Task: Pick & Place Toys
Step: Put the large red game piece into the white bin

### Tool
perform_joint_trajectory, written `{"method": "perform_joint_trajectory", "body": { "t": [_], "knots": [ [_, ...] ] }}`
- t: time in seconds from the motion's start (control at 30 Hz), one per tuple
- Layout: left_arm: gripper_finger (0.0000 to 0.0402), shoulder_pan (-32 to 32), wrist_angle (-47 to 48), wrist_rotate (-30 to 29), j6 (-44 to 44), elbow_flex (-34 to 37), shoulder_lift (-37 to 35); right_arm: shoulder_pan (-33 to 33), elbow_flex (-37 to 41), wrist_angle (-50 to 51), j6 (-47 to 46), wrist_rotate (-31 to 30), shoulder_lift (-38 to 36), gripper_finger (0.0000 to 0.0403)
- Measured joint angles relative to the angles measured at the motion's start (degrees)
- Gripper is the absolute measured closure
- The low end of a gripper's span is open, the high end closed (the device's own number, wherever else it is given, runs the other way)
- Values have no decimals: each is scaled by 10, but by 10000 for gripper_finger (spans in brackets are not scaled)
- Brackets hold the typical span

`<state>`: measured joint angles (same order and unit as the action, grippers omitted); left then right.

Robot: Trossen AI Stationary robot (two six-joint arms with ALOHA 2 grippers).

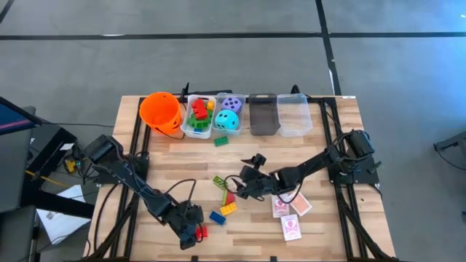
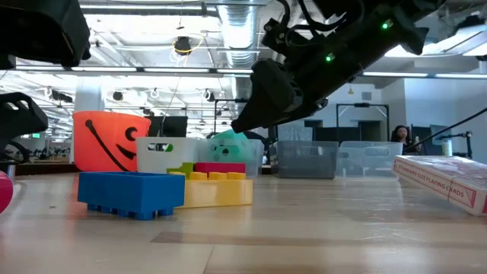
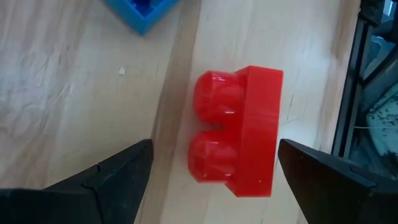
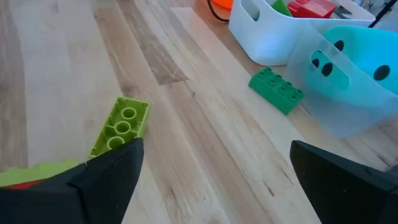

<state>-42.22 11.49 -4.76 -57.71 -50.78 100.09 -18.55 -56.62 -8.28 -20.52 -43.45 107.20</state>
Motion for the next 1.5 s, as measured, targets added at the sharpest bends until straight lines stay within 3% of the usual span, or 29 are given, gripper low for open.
{"method": "perform_joint_trajectory", "body": {
  "t": [0.33,0.47,0.7,0.93,1.03,1.3,1.5],
  "knots": [
    [61,-12,-2,-34,-11,1,7,-4,0,1,-3,0,0,6],
    [80,-18,-1,-49,-11,2,7,-10,0,1,-5,0,0,6],
    [146,-25,5,-80,-12,3,9,-14,0,1,-5,0,0,6],
    [240,-25,23,-100,-12,3,9,-17,0,1,-7,-1,0,6],
    [250,-24,17,-127,-10,3,10,-17,0,-1,-7,-1,0,6],
    [306,-20,1,-138,84,5,6,-16,0,-12,-3,-1,0,6],
    [385,-20,7,-193,167,4,-27,-16,0,-17,1,-5,0,6]
  ]
}}
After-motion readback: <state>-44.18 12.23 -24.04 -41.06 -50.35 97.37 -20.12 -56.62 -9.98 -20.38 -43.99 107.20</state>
